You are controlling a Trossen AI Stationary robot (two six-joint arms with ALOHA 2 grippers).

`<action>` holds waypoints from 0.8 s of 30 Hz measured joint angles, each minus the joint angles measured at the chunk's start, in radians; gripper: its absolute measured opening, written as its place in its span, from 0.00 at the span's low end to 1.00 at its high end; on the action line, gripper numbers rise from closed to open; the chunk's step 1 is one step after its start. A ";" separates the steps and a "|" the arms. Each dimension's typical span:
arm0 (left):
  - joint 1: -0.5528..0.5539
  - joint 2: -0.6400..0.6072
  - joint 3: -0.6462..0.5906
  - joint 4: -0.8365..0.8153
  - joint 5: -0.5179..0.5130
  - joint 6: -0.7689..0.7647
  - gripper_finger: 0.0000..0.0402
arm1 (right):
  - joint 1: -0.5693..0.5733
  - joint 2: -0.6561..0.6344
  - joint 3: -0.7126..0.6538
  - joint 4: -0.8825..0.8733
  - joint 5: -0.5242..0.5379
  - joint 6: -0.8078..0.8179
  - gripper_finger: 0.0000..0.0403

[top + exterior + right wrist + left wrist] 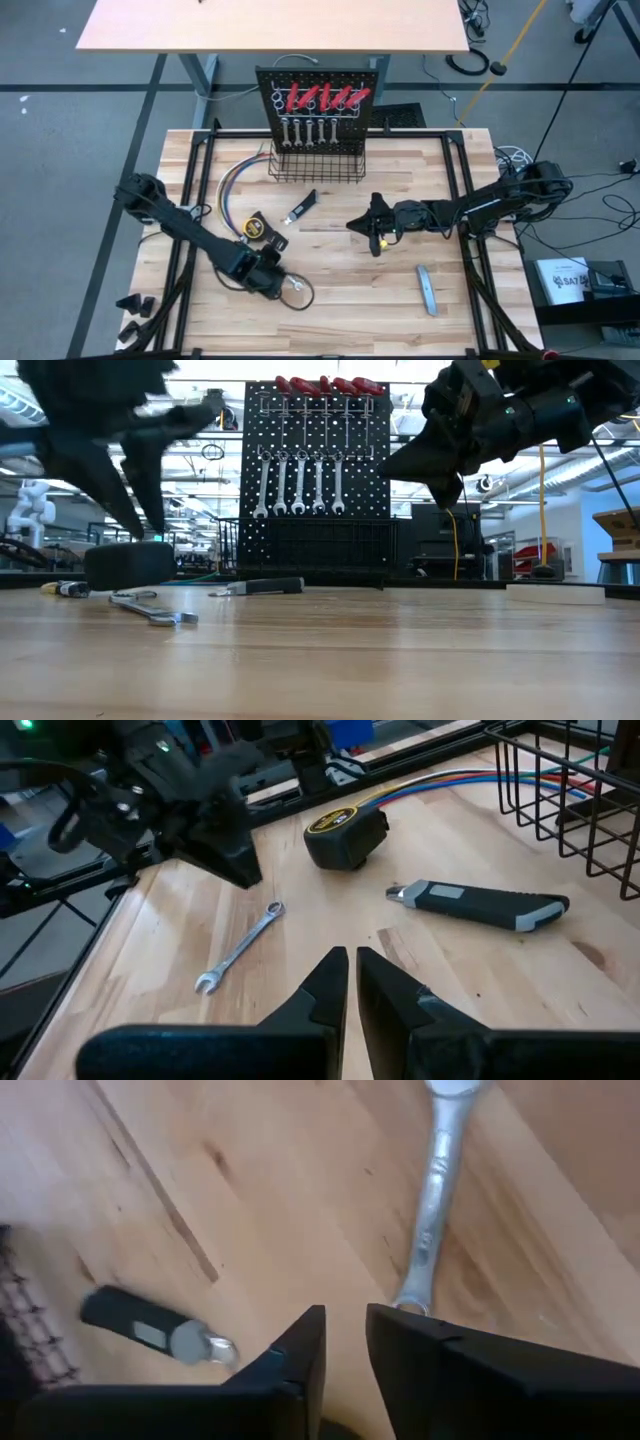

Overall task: Hang tools onto peg board
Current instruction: Hang the wrench on the peg board

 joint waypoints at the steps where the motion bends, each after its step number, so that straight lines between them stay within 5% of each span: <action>1: 0.012 0.009 0.000 0.015 0.017 -0.009 0.22 | 0.000 0.000 0.000 0.000 0.000 -0.001 0.05; 11: 0.122 0.022 -0.005 0.036 0.248 0.004 0.23 | 0.000 -0.001 0.000 -0.008 0.000 -0.005 0.05; 24: 0.156 0.015 -0.178 0.153 0.335 -0.013 0.20 | 0.000 -0.001 0.000 -0.010 0.000 -0.018 0.05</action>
